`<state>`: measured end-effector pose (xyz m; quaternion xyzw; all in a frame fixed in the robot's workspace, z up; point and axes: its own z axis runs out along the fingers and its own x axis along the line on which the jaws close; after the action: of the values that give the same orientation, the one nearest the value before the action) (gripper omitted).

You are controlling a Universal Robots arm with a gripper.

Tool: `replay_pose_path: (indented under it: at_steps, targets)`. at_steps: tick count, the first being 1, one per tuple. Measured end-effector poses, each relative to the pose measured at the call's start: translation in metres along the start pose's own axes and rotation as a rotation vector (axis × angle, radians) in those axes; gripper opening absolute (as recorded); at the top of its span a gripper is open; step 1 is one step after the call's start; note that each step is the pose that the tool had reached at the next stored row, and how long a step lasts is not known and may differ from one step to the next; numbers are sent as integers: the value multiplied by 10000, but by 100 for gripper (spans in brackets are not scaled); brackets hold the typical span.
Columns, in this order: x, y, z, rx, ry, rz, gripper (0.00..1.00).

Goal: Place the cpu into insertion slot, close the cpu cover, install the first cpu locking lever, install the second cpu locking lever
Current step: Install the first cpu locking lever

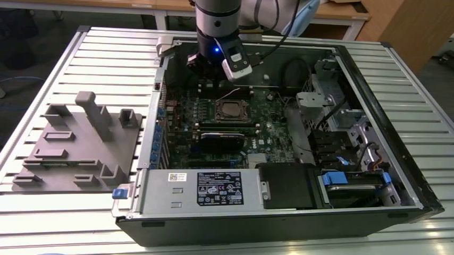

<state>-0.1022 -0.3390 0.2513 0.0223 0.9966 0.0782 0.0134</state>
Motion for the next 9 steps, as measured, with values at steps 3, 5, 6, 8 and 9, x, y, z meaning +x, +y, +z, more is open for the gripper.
replay_pose_path:
  at_steps: [3,5,6,8,9]
  targets:
    - [-1,2,1,0,0,0,10]
    - [-8,3,1,1,0,0,10]
    - [-13,3,1,1,1,0,10]
    - [-23,5,3,0,0,0,10]
    - [-25,5,3,0,0,0,10]
